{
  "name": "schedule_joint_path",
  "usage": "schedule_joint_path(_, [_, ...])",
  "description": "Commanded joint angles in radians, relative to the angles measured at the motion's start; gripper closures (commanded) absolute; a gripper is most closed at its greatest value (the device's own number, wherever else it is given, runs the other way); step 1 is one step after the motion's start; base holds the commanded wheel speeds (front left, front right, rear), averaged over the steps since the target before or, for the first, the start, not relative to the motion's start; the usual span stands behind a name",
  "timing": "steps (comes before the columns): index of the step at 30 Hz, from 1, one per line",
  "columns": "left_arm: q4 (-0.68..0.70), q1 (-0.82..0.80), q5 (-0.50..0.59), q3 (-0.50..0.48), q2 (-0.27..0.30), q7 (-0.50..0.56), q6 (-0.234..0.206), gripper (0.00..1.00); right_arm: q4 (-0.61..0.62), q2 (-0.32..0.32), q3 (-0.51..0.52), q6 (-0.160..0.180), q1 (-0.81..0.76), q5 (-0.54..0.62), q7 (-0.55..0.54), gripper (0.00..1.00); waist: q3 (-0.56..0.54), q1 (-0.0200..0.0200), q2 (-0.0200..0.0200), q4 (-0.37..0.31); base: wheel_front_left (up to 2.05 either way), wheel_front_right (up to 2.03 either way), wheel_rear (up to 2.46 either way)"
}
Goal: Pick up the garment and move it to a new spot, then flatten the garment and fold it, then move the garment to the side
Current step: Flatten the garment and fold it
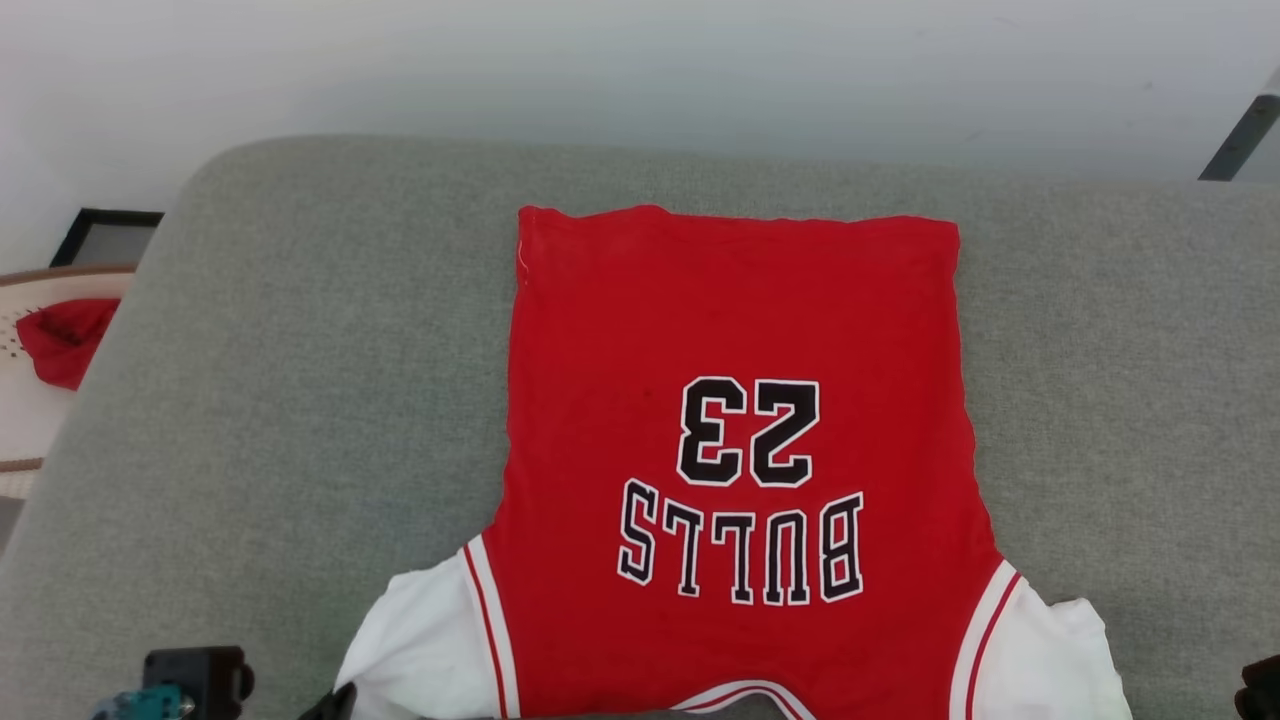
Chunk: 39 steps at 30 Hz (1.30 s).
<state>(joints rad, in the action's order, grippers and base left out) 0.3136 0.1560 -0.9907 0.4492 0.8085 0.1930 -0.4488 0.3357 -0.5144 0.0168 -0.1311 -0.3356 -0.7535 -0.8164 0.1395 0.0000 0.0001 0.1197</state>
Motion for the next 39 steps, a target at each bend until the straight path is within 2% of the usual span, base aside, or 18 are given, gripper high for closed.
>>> schedule_joint_path(1, [-0.008,-0.019,0.016,0.009,-0.011,-0.009,0.009,1.00,0.015,0.024,0.015,0.001,0.012,0.010,-0.022,0.00,0.009,0.0000,-0.0001,0.000,0.00,0.00,0.00])
schedule_joint_path(7, [-0.029,-0.062,0.046,0.019,-0.039,-0.044,0.026,1.00,0.138,0.068,0.062,0.001,0.087,0.037,-0.055,0.00,0.037,0.0000,-0.0001,-0.003,0.00,0.00,0.00])
schedule_joint_path(10, [-0.036,-0.078,0.056,0.022,-0.049,-0.057,0.031,1.00,0.193,0.060,0.067,0.001,0.193,0.065,-0.031,0.00,0.057,0.0000,-0.0001,-0.001,0.00,0.00,0.00])
schedule_joint_path(14, [-0.045,-0.119,0.075,0.038,-0.070,-0.064,0.045,1.00,0.142,0.057,0.042,0.001,0.390,0.103,0.034,0.00,0.089,0.0000,-0.0001,0.020,0.00,0.00,0.00])
schedule_joint_path(19, [-0.060,-0.200,0.106,0.071,-0.108,-0.067,0.073,1.00,-0.070,0.035,0.003,0.001,0.660,0.128,0.099,0.00,0.148,0.0000,-0.0001,0.074,0.00,0.00,0.00])
schedule_joint_path(26, [-0.107,-0.300,0.130,0.116,-0.175,-0.071,0.122,1.00,-0.465,0.002,-0.088,0.001,1.021,0.169,0.144,0.00,0.238,0.0000,-0.0001,0.149,0.00,0.00,0.00])
schedule_joint_path(32, [-0.164,-0.368,0.140,0.155,-0.234,-0.078,0.170,1.00,-0.763,0.004,-0.162,0.001,1.229,0.188,0.088,0.00,0.294,0.0000,-0.0001,0.218,0.00,0.00,0.00])
schedule_joint_path(34, [-0.173,-0.378,0.140,0.160,-0.244,-0.080,0.177,1.00,-0.801,0.007,-0.177,0.001,1.253,0.192,0.071,0.00,0.301,0.0000,-0.0001,0.227,0.00,0.00,0.00])
schedule_joint_path(39, [-0.215,-0.412,0.140,0.182,-0.283,-0.093,0.208,1.00,-0.993,0.026,-0.191,0.001,1.352,0.225,-0.009,0.00,0.328,0.0000,-0.0001,0.260,0.00,0.00,0.00])
